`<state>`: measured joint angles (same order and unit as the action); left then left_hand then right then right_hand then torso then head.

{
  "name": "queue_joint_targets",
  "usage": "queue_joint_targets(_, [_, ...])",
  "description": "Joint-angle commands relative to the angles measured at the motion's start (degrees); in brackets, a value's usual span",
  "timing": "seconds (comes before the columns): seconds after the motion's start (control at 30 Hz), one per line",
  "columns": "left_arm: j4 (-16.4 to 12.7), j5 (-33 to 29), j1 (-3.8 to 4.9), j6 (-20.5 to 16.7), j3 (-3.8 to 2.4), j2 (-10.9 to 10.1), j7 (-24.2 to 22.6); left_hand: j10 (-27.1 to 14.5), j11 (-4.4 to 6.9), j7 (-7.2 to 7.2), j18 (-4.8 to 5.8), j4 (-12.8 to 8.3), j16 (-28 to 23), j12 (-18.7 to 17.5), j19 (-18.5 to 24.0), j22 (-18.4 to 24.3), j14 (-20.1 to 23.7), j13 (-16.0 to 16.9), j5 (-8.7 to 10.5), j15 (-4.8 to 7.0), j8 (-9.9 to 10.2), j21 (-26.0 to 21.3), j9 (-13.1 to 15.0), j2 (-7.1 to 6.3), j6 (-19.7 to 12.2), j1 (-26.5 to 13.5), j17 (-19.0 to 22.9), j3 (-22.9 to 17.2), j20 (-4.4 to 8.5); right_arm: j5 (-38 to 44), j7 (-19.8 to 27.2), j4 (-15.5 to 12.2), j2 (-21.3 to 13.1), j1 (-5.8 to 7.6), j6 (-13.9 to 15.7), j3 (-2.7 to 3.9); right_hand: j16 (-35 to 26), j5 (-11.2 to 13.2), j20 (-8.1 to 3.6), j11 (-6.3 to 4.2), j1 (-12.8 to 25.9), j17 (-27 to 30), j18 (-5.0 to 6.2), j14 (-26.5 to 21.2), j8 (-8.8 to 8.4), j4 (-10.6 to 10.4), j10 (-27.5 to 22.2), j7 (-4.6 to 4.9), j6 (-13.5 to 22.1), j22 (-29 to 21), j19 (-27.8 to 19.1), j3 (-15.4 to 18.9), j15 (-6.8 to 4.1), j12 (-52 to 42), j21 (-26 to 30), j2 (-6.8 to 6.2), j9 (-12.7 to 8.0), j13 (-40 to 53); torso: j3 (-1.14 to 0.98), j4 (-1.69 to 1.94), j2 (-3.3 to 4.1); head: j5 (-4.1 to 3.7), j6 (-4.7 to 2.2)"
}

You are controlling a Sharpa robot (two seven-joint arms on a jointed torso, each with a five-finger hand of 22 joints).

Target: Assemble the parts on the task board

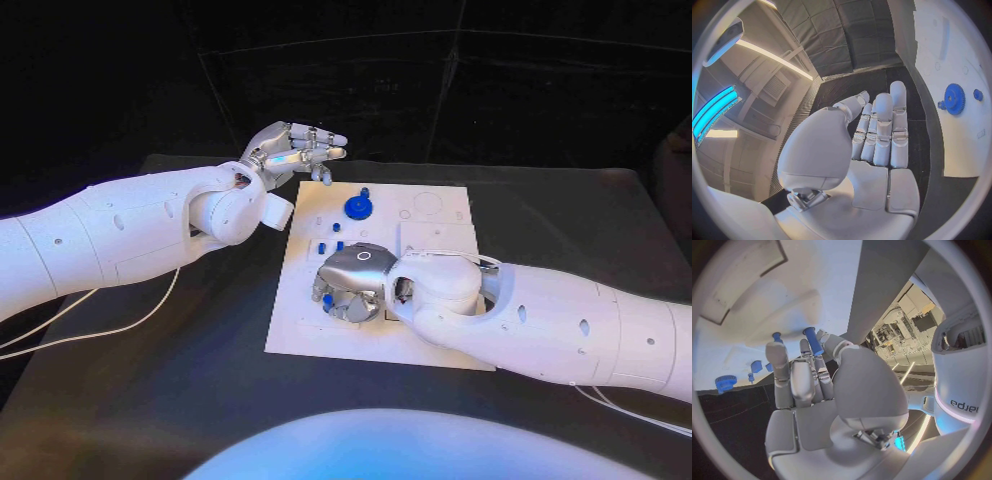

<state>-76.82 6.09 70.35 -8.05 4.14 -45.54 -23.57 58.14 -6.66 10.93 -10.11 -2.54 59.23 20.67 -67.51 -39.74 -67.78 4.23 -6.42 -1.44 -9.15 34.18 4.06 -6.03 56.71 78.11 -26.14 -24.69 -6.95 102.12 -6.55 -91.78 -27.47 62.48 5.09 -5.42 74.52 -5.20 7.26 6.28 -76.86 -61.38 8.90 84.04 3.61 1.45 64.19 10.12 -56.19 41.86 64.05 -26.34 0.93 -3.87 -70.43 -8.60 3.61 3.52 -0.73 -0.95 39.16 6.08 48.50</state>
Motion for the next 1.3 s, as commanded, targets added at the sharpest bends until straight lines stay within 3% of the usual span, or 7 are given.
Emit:
queue_joint_targets(0.03, [-0.1,-0.2,0.11,0.8,-0.05,-0.1,0.0,-0.5,-0.02,0.08,-0.34,-0.1,-0.1,0.3,0.2,0.1,0.5,-0.1,-0.11,-0.04,-0.3,-0.3,-0.1,0.28,-0.5,-0.3,0.1,0.1,-0.01,0.5,-0.5,0.0,-0.1,0.08,2.2,0.01,-0.6,0.1,0.16,0.32,0.5,0.9,-0.02,0.6,-0.09,0.1,-1.6,0.17,1.1,-1.0,-0.8,0.8,0.56,0.1,0.6,-0.24,0.1,0.1,-0.01,0.02,-0.03,0.00,-0.01])
queue_joint_targets(0.5, [-0.1,-0.2,0.11,1.0,-0.05,-0.2,0.2,-0.6,-0.04,0.10,-0.33,-0.1,-0.1,0.3,0.2,0.1,0.5,-0.1,-0.10,-0.05,-0.3,-0.3,-0.1,0.26,-0.5,-0.4,0.1,0.2,-0.02,-1.5,0.6,-2.0,-2.7,-0.04,11.0,0.01,-1.8,-0.9,0.45,0.48,1.2,3.0,0.49,0.2,0.06,-0.3,-6.6,0.11,4.8,-4.5,-2.4,7.1,0.72,-1.3,2.8,-0.46,0.2,0.3,-0.05,-0.03,0.01,-0.17,-0.19])
queue_joint_targets(0.7, [-0.2,-0.2,0.11,1.0,-0.04,-0.5,0.2,-0.6,-0.04,0.10,-0.33,-0.1,-0.1,0.3,0.2,0.1,0.5,-0.1,-0.10,-0.05,-0.3,-0.3,-0.1,0.26,-0.5,-0.4,0.1,0.2,-0.02,-8.6,0.0,-6.9,-10.5,0.11,12.5,0.13,-2.0,-2.1,0.31,0.18,1.4,3.5,0.52,0.2,0.20,-1.4,-6.4,-0.01,4.8,-5.0,-2.3,12.1,0.54,-3.7,3.3,-0.03,0.3,0.4,0.08,-0.23,-0.17,-0.59,-0.40])
queue_joint_targets(0.87, [-0.2,-0.2,0.10,1.0,-0.03,-0.8,0.1,-0.6,-0.04,0.10,-0.33,-0.1,-0.1,0.3,0.2,0.1,0.5,-0.1,-0.10,-0.05,-0.3,-0.3,-0.1,0.26,-0.5,-0.4,0.1,0.2,-0.02,-17.6,-3.3,-10.9,-18.7,1.38,13.9,0.43,1.1,-2.4,-0.43,-1.22,2.7,-1.2,-0.39,1.5,1.07,-3.5,5.1,-0.32,2.9,0.8,1.6,15.8,-0.49,-10.9,0.3,0.42,0.6,3.1,0.07,-0.70,-0.27,-1.51,-0.84])
queue_joint_targets(0.93, [-0.2,-0.2,0.10,0.9,-0.03,-0.9,0.0,-0.6,-0.04,0.10,-0.33,-0.1,-0.1,0.3,0.2,0.1,0.5,-0.1,-0.10,-0.05,-0.3,-0.3,-0.1,0.26,-0.5,-0.4,0.1,0.2,-0.02,-19.9,-5.6,-12.2,-21.8,1.76,13.8,0.49,2.5,-2.6,-1.26,-2.63,3.6,-3.4,-0.81,2.1,2.34,-4.7,10.8,-1.51,1.3,3.5,3.3,17.7,-1.54,-14.8,-1.2,0.09,1.0,5.4,0.11,-0.94,-0.36,-2.03,-1.04])
queue_joint_targets(1.03, [-0.3,-0.2,0.10,0.9,-0.01,-1.0,0.0,-0.6,-0.04,0.10,-0.33,-0.1,-0.1,0.3,0.2,0.1,0.5,-0.1,-0.10,-0.05,-0.3,-0.3,-0.1,0.26,-0.5,-0.4,0.1,0.2,-0.02,-22.4,-9.2,-13.6,-25.4,2.05,13.3,0.52,4.4,-6.6,-2.66,-3.95,5.6,-6.3,-1.51,2.6,4.11,-7.2,14.1,-2.84,0.0,7.3,5.5,21.1,-2.85,-20.0,-3.2,0.00,1.4,9.6,0.14,-1.17,-0.45,-2.66,-1.26])
queue_joint_targets(1.3, [-0.5,-0.2,0.07,0.9,0.10,-1.0,-0.2,-0.6,-0.04,0.10,-0.33,-0.1,-0.1,0.3,0.2,0.1,0.5,-0.1,-0.10,-0.05,-0.3,-0.3,-0.1,0.26,-0.5,-0.4,0.1,0.2,-0.02,-24.2,-18.4,-15.1,-30.6,2.19,13.1,0.47,9.4,-9.5,-3.62,-5.01,6.3,-14.6,-2.46,3.7,10.80,-14.4,13.4,-3.92,-0.1,12.5,8.1,29.7,-3.71,-49.2,-5.9,1.90,3.2,42.0,0.15,-1.73,-0.54,-3.89,-1.51])
